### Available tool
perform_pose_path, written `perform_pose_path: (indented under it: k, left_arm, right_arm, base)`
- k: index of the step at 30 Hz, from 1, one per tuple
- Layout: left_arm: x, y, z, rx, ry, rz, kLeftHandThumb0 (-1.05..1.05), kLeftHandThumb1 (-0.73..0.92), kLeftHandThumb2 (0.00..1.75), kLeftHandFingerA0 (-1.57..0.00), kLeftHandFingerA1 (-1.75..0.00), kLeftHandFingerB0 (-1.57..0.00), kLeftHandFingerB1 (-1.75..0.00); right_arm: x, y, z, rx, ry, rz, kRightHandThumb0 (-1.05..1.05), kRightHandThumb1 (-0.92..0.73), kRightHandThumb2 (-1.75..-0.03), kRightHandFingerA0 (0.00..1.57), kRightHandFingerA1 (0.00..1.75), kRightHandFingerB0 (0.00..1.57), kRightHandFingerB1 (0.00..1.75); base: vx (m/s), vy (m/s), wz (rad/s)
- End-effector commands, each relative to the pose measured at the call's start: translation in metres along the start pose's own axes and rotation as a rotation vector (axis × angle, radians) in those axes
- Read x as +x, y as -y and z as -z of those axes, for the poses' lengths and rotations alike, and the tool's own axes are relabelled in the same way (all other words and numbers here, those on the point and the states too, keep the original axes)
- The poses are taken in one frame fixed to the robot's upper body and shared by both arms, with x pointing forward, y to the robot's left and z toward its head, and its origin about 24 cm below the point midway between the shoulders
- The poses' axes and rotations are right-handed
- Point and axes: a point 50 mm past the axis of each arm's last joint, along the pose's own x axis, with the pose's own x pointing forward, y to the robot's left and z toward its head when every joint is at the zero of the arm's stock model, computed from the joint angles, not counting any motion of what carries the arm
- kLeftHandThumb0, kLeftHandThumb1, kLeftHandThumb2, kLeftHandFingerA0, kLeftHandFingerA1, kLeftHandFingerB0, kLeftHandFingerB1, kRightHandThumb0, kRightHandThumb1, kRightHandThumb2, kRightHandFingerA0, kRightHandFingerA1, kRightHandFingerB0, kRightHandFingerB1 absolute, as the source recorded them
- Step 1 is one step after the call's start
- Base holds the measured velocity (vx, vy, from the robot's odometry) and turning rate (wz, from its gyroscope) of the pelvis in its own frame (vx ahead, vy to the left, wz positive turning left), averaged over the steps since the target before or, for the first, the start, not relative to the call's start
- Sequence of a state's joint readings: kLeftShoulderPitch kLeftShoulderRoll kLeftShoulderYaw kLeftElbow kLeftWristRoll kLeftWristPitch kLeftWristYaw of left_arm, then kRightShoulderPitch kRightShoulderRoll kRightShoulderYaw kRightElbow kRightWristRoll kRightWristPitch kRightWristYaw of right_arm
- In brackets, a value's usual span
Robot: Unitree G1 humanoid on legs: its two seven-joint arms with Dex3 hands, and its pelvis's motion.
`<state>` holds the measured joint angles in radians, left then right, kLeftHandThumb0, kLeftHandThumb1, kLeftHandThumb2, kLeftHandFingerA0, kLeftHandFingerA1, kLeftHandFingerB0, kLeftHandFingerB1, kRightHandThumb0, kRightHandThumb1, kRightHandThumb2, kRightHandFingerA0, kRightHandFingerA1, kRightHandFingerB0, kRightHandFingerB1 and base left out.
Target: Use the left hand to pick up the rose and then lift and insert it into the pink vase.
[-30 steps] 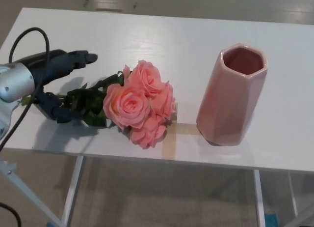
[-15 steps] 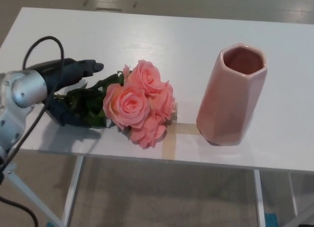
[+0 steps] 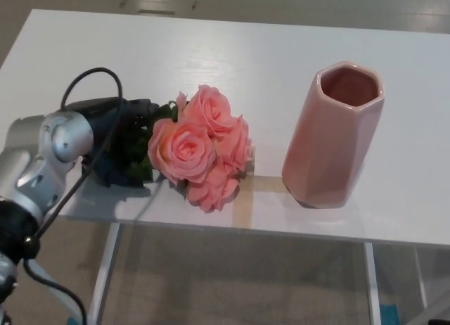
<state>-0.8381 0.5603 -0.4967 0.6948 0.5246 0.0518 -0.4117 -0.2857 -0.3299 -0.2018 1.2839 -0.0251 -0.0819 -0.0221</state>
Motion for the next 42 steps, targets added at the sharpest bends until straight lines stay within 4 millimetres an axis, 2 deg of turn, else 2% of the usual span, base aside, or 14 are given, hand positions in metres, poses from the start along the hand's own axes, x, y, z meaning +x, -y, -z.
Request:
perform_pose_path:
  k: [1,6,7,8,14,15,17,18,19,20,30,31,32,42]
  left_arm:
    - [0.006,0.000,-0.004,0.048,0.005,-0.037,-0.65,0.38,0.78,0.00,-0.04,0.00,-0.08]
    - [0.009,0.008,-0.012,0.061,0.022,-0.021,-0.62,0.36,0.78,0.00,-0.08,0.00,-0.13]
    - [0.009,0.008,-0.014,0.059,0.026,-0.019,-0.72,0.43,0.54,0.00,-0.11,0.00,-0.14]
    - [0.010,0.009,-0.015,0.055,0.029,-0.015,-0.69,0.32,0.70,0.00,-0.07,0.00,-0.11]
    - [0.012,0.015,-0.025,0.091,0.072,-0.028,-0.57,0.36,0.72,-0.05,-0.16,-0.05,-0.29]
    - [0.012,0.017,-0.027,0.135,0.106,-0.057,-0.38,0.59,0.77,-0.66,-0.54,-0.41,-0.44]
    - [0.011,0.022,-0.031,0.180,0.153,-0.095,-0.26,0.71,0.61,-0.88,-0.78,-0.54,-0.36]
    - [0.011,0.022,-0.031,0.184,0.156,-0.098,-0.26,0.71,0.61,-0.88,-0.78,-0.54,-0.36]
    - [0.010,0.028,-0.034,0.222,0.169,-0.115,-0.29,0.64,0.85,-0.87,-1.30,-0.63,-0.57]
    - [0.010,0.030,-0.034,0.232,0.170,-0.119,-0.24,0.69,0.49,-0.61,-1.66,-0.71,-0.39]
    - [0.011,0.032,-0.032,0.165,0.177,-0.163,-0.23,0.71,0.62,-0.64,-1.47,-0.77,-0.49]
    - [0.011,0.033,-0.032,0.155,0.176,-0.171,-0.28,0.62,0.90,-0.80,-1.20,-0.69,-0.63]
    - [0.011,0.032,-0.032,0.145,0.178,-0.180,-0.22,0.69,0.62,-0.65,-1.48,-0.78,-0.50]
    - [0.009,0.020,-0.027,-0.049,0.195,-0.280,-0.20,0.73,0.61,-0.67,-1.47,-0.84,-0.55]
  right_arm:
    - [0.001,-0.002,-0.004,0.034,0.010,-0.016,-0.30,-0.67,-0.59,0.67,0.50,0.56,0.44]
    - [0.001,-0.003,-0.005,0.034,0.015,-0.013,-0.30,-0.65,-0.59,0.68,0.51,0.57,0.45]
    - [0.001,-0.004,-0.005,0.037,0.014,-0.013,-0.30,-0.65,-0.59,0.68,0.51,0.57,0.45]
    - [0.001,-0.004,-0.006,0.034,0.016,-0.014,-0.30,-0.65,-0.59,0.68,0.51,0.57,0.45]
    - [0.001,-0.003,-0.008,0.013,0.024,-0.018,-0.30,-0.64,-0.59,0.67,0.50,0.58,0.45]
    - [0.001,-0.004,-0.008,0.012,0.023,-0.019,-0.30,-0.64,-0.59,0.67,0.50,0.58,0.46]
    - [0.001,-0.004,-0.007,0.015,0.022,-0.019,-0.30,-0.64,-0.59,0.67,0.50,0.58,0.46]
    - [0.001,-0.004,-0.007,0.014,0.022,-0.019,-0.30,-0.64,-0.59,0.67,0.50,0.58,0.46]
    - [0.001,-0.003,-0.007,0.014,0.024,-0.019,-0.30,-0.64,-0.59,0.67,0.50,0.58,0.46]
    - [0.001,-0.003,-0.007,0.013,0.026,-0.020,-0.30,-0.64,-0.59,0.67,0.50,0.58,0.46]
    - [0.001,-0.004,-0.006,0.026,0.023,-0.018,-0.30,-0.64,-0.59,0.68,0.50,0.59,0.46]
    - [0.001,-0.004,-0.005,0.023,0.018,-0.017,-0.31,-0.65,-0.58,0.68,0.50,0.59,0.46]
    - [0.001,-0.003,-0.005,0.022,0.016,-0.017,-0.31,-0.65,-0.58,0.68,0.50,0.59,0.46]
    - [0.001,-0.004,-0.005,0.026,0.021,-0.019,-0.32,-0.65,-0.58,0.69,0.50,0.60,0.46]
  base:
    - [0.00,0.000,0.00]
    - [0.00,0.000,0.00]
    - [0.00,0.000,0.00]
    - [0.00,0.000,0.00]
    - [0.00,0.000,0.00]
    - [0.00,0.000,0.00]
    - [0.00,0.000,0.00]
    - [0.00,0.000,0.00]
    - [0.00,0.000,0.00]
    - [0.00,0.000,0.00]
    - [0.00,0.000,0.00]
    - [0.00,0.000,0.00]
    - [0.00,0.000,0.00]
    - [0.00,0.000,0.00]
